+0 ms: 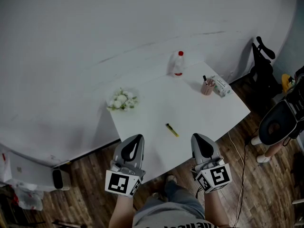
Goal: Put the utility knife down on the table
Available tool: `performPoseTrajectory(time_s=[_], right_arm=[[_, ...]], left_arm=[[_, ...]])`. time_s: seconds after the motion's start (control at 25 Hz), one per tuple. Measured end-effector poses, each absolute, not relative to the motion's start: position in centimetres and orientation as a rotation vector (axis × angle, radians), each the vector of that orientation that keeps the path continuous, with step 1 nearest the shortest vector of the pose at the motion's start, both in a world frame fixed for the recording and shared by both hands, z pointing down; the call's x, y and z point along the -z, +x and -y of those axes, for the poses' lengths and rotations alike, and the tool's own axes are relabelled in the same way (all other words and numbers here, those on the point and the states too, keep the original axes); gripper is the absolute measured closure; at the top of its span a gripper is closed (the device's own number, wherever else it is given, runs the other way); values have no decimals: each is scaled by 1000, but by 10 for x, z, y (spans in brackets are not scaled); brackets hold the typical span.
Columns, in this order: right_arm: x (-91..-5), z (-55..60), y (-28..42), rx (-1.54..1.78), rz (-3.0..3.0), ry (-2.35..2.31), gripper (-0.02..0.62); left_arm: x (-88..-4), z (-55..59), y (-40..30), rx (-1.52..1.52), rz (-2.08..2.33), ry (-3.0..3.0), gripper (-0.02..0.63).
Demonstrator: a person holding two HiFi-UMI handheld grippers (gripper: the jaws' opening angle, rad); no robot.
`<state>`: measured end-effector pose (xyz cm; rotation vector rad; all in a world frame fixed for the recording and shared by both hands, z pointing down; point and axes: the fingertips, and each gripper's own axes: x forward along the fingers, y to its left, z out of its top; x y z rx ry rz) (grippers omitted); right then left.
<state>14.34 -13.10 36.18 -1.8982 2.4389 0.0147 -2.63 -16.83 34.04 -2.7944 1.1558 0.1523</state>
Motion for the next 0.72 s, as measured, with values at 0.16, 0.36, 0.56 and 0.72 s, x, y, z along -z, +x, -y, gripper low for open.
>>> performPoseTrajectory(time_s=[0.16,0.36,0.56,0.72], right_arm=[[-362,130,140,-19,-2440,-1902,595],[-361,130,138,-25,-2439,-1900,595],[-361,131,136,-24,-2439,-1908,595],[-362,130,134,-24,-2440,-1913,595]], left_arm=[[-340,168,-28,-155,-1149,-2796,597],[-340,168,-29,-161,-1144,-2798,597],[-341,169,-31,-164,-1142,-2802,597],[-341,170,-33,-164,-1146,-2804,597]])
